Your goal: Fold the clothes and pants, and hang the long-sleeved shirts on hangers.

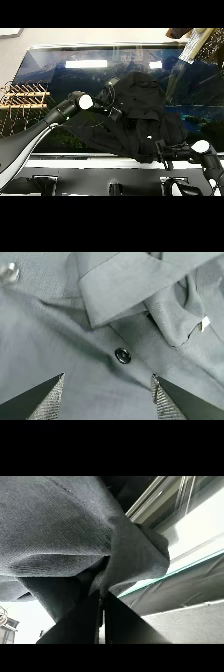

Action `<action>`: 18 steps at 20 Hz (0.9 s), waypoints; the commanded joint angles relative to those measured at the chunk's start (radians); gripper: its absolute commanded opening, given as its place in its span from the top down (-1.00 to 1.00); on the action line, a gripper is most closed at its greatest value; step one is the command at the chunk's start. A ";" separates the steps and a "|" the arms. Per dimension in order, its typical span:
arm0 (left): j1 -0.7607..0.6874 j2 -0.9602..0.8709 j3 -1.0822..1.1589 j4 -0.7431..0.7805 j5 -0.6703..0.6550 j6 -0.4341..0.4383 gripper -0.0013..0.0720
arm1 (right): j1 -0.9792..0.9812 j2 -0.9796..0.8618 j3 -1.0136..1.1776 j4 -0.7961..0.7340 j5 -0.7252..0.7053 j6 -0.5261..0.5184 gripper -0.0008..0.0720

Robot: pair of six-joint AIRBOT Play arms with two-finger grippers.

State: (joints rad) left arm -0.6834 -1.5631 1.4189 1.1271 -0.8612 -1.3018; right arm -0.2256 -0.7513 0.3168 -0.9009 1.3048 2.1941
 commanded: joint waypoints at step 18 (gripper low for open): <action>-0.172 -0.402 0.393 -0.005 0.146 0.729 -0.66 | 0.000 0.000 -0.005 0.006 -0.003 -0.063 0.90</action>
State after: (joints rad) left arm -0.8444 -1.9392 1.7992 1.1267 -0.7853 -0.6411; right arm -0.2256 -0.7513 0.3126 -0.8871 1.3029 2.1410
